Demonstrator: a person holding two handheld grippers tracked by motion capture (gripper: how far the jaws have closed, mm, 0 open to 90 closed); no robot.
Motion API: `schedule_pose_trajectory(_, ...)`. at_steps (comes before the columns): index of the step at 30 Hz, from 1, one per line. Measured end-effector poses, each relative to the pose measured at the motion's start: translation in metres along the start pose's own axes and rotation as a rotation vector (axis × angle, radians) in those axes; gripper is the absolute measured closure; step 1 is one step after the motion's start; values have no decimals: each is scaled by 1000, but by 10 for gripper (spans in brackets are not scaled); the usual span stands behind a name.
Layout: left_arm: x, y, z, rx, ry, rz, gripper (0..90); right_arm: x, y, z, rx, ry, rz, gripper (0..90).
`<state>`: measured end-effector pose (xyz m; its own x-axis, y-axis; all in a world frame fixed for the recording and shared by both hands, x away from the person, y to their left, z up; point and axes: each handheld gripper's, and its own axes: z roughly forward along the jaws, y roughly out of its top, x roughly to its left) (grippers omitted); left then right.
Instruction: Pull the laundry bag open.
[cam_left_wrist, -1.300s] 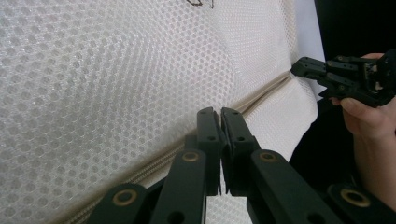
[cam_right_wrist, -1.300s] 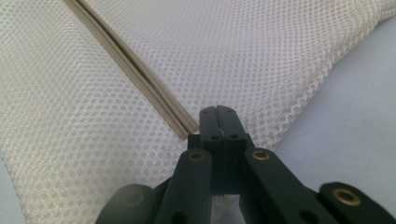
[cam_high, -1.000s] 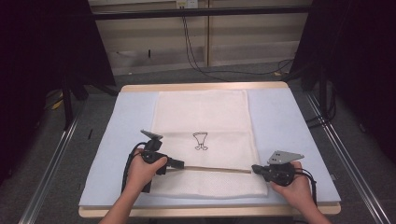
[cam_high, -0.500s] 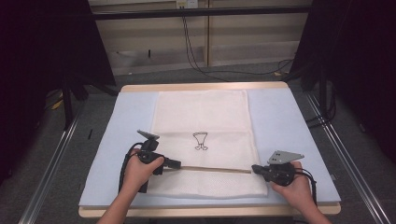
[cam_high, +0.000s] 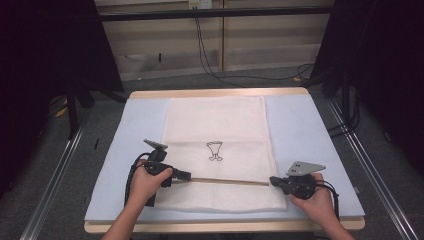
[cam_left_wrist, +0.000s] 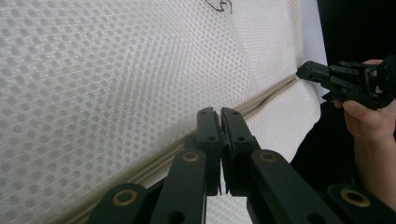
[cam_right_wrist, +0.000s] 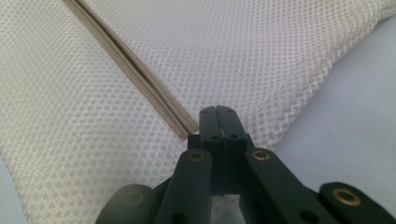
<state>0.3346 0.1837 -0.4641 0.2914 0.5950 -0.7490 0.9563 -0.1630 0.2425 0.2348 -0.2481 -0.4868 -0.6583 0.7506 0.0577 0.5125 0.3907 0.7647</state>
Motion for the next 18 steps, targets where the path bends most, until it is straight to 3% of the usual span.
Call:
schedule_pose_trajectory(6, 5, -1, -6, -7, 12, 1, 873, 0, 0, 0, 0, 0, 0, 900)
schedule_pose_trajectory(9, 6, -2, -8, -5, -7, -11, 873, 0, 0, 0, 0, 0, 0, 900)
schedule_pose_trajectory(18, 6, -2, -9, -6, -8, -4, 873, 0, 0, 0, 0, 1, 1, 900)
